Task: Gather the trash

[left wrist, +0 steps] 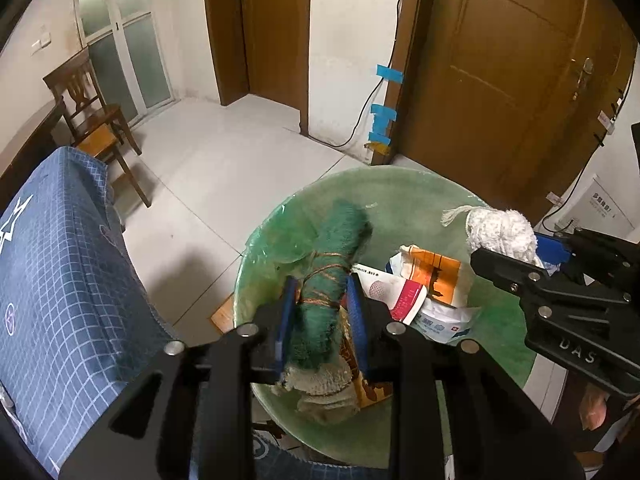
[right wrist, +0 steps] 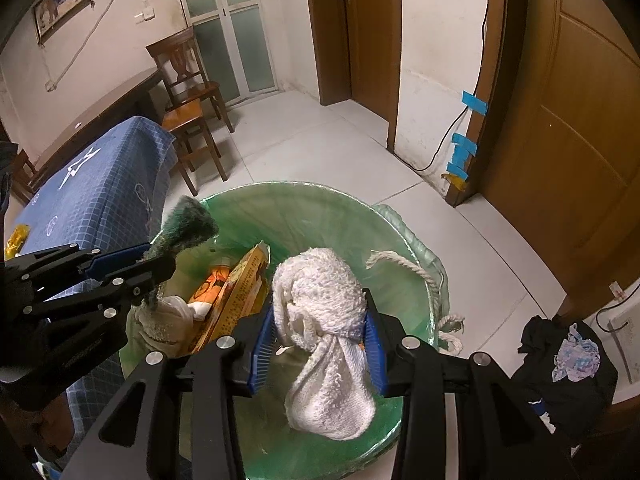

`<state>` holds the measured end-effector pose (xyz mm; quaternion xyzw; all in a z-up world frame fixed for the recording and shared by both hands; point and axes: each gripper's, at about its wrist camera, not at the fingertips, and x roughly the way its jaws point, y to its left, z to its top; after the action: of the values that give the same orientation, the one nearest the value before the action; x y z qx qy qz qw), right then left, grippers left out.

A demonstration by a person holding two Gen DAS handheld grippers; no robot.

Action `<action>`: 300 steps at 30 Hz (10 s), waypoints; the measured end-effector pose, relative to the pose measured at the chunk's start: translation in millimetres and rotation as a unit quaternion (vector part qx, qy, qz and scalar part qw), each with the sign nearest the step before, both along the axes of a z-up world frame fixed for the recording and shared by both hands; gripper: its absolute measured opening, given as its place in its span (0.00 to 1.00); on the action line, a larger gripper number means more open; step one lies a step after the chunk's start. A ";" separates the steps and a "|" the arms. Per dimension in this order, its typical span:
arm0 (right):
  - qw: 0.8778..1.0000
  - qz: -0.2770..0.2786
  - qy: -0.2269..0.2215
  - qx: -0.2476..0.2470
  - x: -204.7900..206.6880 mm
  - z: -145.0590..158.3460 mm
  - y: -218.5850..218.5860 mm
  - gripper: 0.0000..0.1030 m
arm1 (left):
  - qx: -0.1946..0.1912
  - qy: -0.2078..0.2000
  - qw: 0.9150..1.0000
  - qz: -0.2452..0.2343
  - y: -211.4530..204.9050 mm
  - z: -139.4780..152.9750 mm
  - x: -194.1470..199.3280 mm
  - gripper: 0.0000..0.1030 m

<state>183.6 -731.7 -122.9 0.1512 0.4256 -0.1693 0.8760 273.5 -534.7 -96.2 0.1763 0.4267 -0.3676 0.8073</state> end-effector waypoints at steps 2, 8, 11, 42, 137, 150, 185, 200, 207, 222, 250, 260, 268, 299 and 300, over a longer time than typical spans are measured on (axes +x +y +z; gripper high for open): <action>1.000 -0.008 -0.010 0.003 -4.5 2.2 -3.0 0.62 | -0.002 -0.004 1.000 0.005 1.1 1.7 0.6 0.62; 1.000 -0.017 -0.020 0.005 -15.5 5.8 -7.0 0.62 | 0.000 -0.014 1.000 0.012 4.1 2.3 1.3 0.64; 1.000 -0.016 -0.019 0.004 -18.3 6.2 -6.1 0.62 | 0.000 -0.014 1.000 0.012 6.4 2.2 -0.1 0.64; 0.982 0.073 -0.166 -0.045 -102.1 60.6 180.0 0.77 | -0.067 -0.056 0.994 0.064 202.1 44.7 -47.3 0.64; 0.923 0.375 -0.017 -0.084 262.4 6.4 516.2 0.26 | -0.109 -0.037 0.940 0.321 541.9 4.7 26.1 0.24; 0.934 0.310 -0.158 -0.087 129.9 63.8 482.5 0.26 | -0.119 -0.112 0.935 0.314 515.8 40.3 -5.2 0.24; 0.963 0.081 -0.216 -0.137 -79.1 130.1 226.8 0.26 | -0.163 -0.177 0.967 0.087 264.5 94.2 -72.6 0.24; 0.982 0.014 -0.148 -0.119 -85.0 107.3 94.7 0.26 | -0.180 -0.123 0.976 0.001 170.0 86.6 -60.3 0.24; 0.991 -0.006 -0.103 -0.084 -62.9 84.3 53.0 0.26 | -0.170 -0.082 0.982 -0.028 123.0 71.9 -46.3 0.25; 0.998 -0.026 -0.037 -0.039 -38.0 28.7 -4.6 0.26 | -0.115 -0.028 0.990 -0.077 46.6 27.0 -26.3 0.25; 0.998 -0.023 -0.035 -0.037 -32.9 18.5 -6.5 0.26 | -0.108 -0.019 0.990 -0.087 29.8 13.9 -23.0 0.25; 0.998 -0.024 -0.034 -0.037 -31.4 16.2 -7.6 0.29 | -0.101 -0.016 0.991 -0.083 28.5 11.2 -20.9 0.28; 0.998 -0.039 -0.047 -0.034 -38.9 18.1 -8.3 0.46 | -0.089 -0.008 0.994 -0.059 30.2 4.2 -11.7 0.55; 0.951 -0.047 -0.246 -0.183 -258.4 112.2 187.0 0.95 | -0.174 -0.155 0.972 0.031 217.9 87.0 -127.0 0.95; 0.948 -0.051 -0.252 -0.187 -265.7 109.8 195.6 0.95 | -0.176 -0.156 0.971 0.035 224.9 87.1 -131.6 0.95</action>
<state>-82.1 -536.1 -13.1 0.0440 0.1439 -0.2470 0.9573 141.9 -309.7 -9.1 0.0719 0.2296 -0.3767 0.8946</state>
